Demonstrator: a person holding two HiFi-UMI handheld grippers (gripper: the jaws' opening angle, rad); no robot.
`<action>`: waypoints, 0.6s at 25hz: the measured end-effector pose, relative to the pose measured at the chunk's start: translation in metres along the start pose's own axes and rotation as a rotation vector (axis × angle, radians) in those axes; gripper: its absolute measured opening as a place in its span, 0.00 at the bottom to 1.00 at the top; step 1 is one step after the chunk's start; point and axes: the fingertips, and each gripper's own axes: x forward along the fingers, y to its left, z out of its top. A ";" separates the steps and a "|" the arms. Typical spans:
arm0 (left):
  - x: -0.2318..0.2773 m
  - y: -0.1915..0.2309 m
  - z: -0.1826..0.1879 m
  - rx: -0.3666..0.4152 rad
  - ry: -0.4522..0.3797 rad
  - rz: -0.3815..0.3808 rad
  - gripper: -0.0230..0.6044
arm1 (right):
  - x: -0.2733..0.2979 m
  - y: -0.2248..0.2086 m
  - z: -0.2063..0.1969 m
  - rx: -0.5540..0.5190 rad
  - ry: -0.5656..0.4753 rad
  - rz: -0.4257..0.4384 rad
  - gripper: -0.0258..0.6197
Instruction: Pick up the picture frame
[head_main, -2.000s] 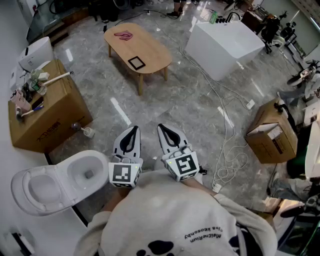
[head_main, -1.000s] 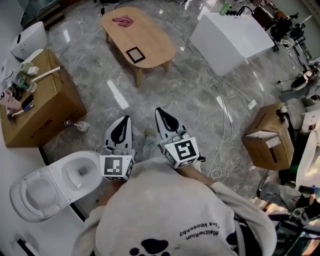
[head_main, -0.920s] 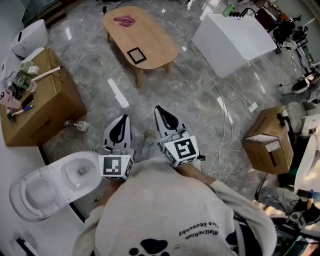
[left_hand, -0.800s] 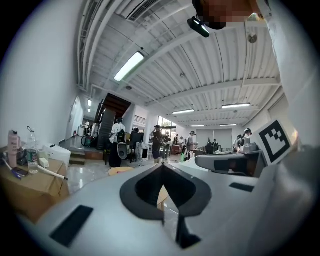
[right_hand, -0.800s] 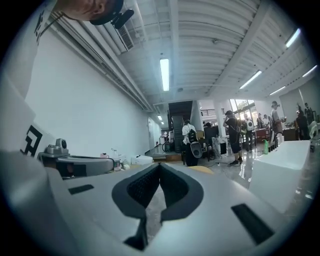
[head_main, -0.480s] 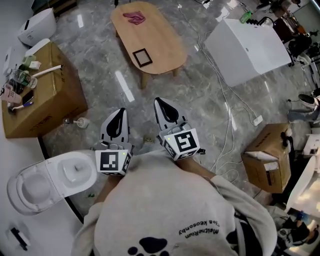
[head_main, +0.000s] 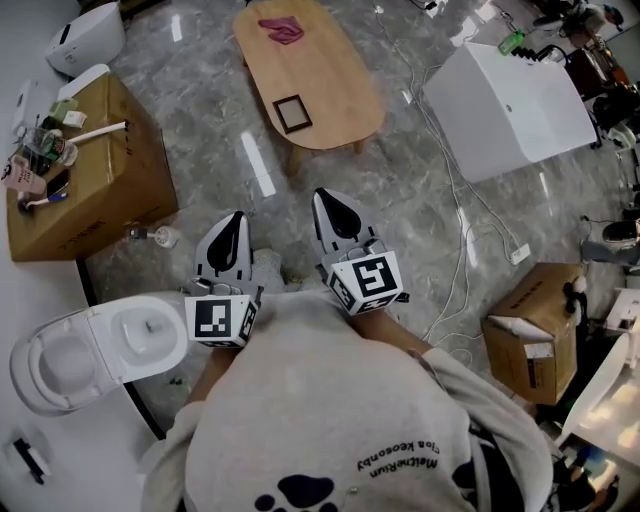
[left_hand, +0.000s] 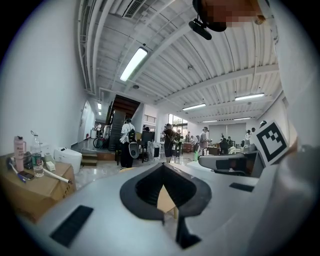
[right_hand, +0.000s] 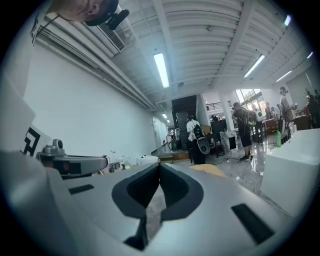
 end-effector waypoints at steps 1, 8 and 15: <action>0.001 -0.001 -0.001 -0.003 0.000 -0.003 0.05 | 0.000 -0.001 0.000 0.001 0.000 0.000 0.05; 0.021 0.000 -0.004 0.003 -0.015 -0.037 0.05 | 0.002 -0.016 0.006 -0.015 -0.023 -0.017 0.05; 0.063 0.010 0.003 0.011 -0.050 -0.079 0.05 | 0.024 -0.042 0.018 -0.036 -0.060 -0.056 0.05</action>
